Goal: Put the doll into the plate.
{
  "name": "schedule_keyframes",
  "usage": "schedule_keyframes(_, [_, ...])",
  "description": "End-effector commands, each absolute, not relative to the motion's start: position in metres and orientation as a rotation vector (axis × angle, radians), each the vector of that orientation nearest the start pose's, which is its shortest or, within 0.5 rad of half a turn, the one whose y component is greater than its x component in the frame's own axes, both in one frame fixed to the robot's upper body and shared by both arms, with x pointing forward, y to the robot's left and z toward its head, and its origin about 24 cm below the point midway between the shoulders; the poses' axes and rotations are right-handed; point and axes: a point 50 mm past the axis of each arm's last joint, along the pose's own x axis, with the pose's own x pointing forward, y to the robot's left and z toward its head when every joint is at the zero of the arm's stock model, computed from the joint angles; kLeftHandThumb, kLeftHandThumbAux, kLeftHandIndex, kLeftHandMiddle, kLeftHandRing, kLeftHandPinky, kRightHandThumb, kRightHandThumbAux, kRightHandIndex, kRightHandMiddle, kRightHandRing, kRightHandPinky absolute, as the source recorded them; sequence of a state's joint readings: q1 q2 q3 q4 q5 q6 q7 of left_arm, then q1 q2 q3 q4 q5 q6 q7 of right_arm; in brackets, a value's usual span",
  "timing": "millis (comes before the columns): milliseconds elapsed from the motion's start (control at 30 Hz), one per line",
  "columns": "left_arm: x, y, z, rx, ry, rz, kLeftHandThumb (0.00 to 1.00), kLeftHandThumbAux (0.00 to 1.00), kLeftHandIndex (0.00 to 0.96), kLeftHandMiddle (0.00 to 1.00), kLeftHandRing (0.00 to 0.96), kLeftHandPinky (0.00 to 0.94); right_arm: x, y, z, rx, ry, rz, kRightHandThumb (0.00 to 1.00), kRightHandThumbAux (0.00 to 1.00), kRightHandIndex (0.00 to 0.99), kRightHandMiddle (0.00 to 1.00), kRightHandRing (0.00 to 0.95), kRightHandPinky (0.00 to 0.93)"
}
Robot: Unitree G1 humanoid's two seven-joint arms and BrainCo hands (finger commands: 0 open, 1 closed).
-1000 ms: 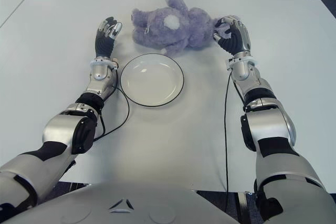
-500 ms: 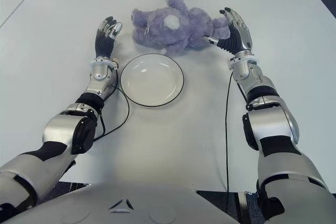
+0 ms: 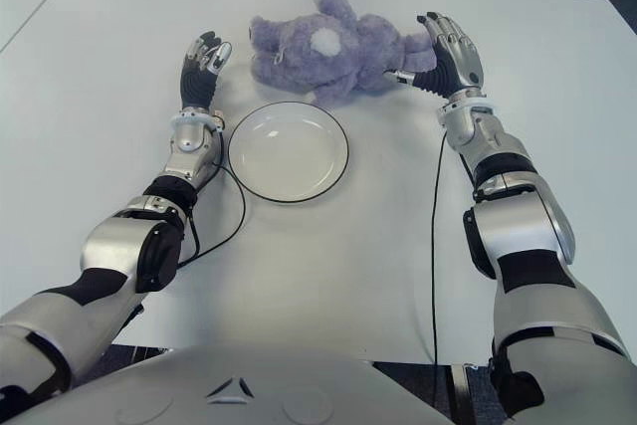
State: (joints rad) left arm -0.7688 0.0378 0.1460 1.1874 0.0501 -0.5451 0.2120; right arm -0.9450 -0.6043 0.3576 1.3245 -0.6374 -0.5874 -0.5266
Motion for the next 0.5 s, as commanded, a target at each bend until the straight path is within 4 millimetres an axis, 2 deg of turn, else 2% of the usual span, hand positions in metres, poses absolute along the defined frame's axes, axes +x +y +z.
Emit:
schedule_keyframes(33, [0.2779, 0.1240, -0.0709, 0.036, 0.444, 0.138, 0.000, 0.451, 0.174, 0.183, 0.146, 0.043, 0.3813, -0.2595, 0.1487, -1.343, -0.356, -0.127, 0.031, 0.361, 0.000, 0.000, 0.000, 0.000])
schedule_keyframes(500, [0.2764, 0.1243, -0.0726, 0.028, 0.455, 0.136, 0.000, 0.452, 0.182, 0.184, 0.142, 0.023, 0.3826, -0.2568, 0.1515, -1.342, -0.374, -0.129, 0.068, 0.369, 0.000, 0.000, 0.000, 0.000])
